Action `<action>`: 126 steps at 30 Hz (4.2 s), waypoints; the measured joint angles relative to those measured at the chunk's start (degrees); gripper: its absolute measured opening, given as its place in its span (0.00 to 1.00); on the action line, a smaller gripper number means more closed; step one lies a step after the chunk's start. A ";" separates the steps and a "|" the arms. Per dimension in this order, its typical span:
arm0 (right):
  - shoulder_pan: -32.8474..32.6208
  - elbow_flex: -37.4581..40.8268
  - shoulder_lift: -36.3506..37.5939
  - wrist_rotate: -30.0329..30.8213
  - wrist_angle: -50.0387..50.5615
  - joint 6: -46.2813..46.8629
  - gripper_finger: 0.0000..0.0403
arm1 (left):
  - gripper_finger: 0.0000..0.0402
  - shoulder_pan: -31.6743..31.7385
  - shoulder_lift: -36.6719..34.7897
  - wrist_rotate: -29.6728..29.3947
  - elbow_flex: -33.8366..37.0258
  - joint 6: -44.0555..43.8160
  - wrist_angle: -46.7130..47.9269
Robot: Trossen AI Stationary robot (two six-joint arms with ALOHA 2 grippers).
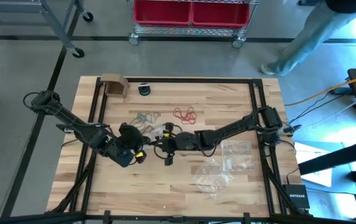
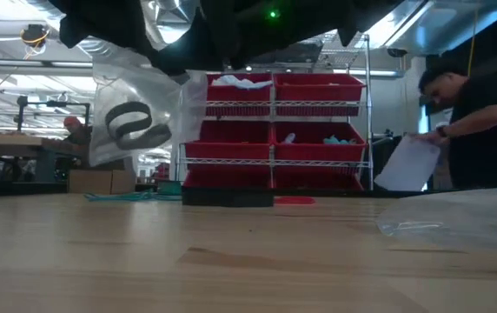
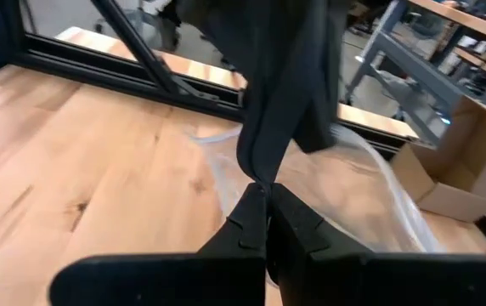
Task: Sort rubber bands
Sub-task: Put the black rubber band into the transparent zip bag
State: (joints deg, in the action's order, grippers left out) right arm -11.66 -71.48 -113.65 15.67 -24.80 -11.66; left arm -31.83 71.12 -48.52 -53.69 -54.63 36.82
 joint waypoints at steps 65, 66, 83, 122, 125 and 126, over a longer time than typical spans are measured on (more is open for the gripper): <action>0.45 -1.75 0.02 2.82 7.42 21.31 0.00 | 0.00 -2.87 -3.13 2.79 0.02 9.68 0.19; 0.48 -1.75 0.02 1.62 6.82 20.36 0.00 | 0.00 -2.85 -2.85 2.68 0.02 9.68 0.17; 1.96 -1.77 0.13 10.98 10.91 34.54 0.00 | 0.00 -3.94 0.17 4.79 0.09 6.62 -0.35; 1.98 -1.71 0.07 3.80 7.03 35.54 0.38 | 0.00 -2.63 2.77 -3.16 6.46 -6.21 -5.90; 1.94 -1.71 0.35 2.75 7.33 33.68 0.38 | 0.00 -2.63 2.77 -3.16 6.47 -6.19 -5.90; 1.92 -1.71 0.37 2.73 7.70 33.66 0.38 | 0.00 -2.63 2.77 -3.16 6.47 -6.19 -5.90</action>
State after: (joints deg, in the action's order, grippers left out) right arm -9.73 -73.19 -113.27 18.40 -17.10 22.00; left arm -34.46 73.89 -51.68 -47.22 -60.82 30.92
